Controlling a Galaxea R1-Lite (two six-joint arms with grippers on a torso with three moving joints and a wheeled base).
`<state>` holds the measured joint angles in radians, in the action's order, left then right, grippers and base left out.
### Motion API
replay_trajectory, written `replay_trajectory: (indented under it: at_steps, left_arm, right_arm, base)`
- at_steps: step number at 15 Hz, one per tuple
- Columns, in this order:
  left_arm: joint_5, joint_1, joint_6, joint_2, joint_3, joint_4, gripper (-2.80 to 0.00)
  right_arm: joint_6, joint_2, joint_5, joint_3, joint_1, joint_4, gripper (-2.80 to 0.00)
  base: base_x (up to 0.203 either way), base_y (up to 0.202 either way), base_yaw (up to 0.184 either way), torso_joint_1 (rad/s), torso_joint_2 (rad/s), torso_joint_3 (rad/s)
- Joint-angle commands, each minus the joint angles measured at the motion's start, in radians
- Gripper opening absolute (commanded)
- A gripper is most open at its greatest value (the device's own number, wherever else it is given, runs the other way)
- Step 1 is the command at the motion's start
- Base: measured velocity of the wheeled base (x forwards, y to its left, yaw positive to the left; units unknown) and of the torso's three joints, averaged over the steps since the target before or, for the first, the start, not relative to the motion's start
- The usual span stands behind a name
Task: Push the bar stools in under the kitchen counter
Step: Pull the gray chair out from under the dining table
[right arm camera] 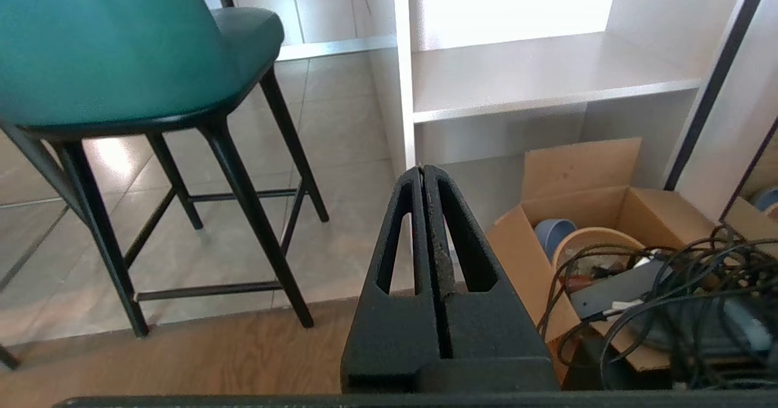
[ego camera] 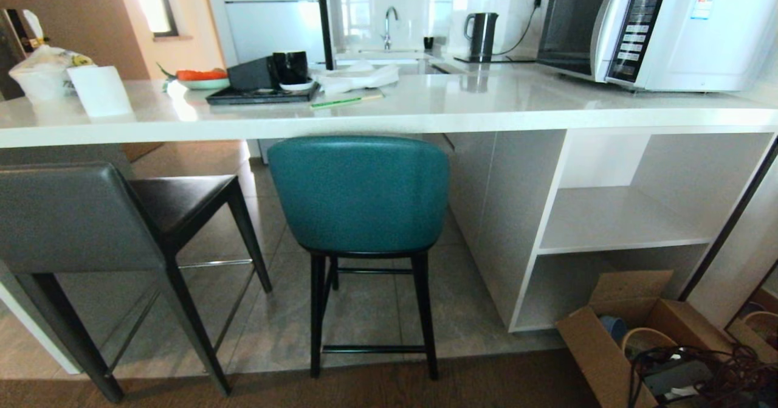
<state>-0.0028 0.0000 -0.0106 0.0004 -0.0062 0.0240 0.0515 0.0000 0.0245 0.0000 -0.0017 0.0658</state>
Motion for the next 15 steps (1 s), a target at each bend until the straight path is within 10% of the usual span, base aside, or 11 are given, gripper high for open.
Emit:
replay_trajectory:
  at_steps: [1, 15]
  left_arm:
    - [0.000, -0.001, -0.001, -0.002, 0.000, 0.000, -2.80]
    - [0.000, -0.002, 0.000, -0.002, 0.000, -0.001, -2.80]
  right_arm:
    - [0.001, 0.000, 0.000, 0.023, 0.000, 0.000, -2.80]
    - [0.001, 0.000, 0.000, 0.023, 0.000, 0.000, -2.80]
  base:
    - [0.000, 0.000, 0.000, -0.129, 0.45, 0.333]
    - [0.001, 0.036, 0.002, -0.014, 0.06, 0.044]
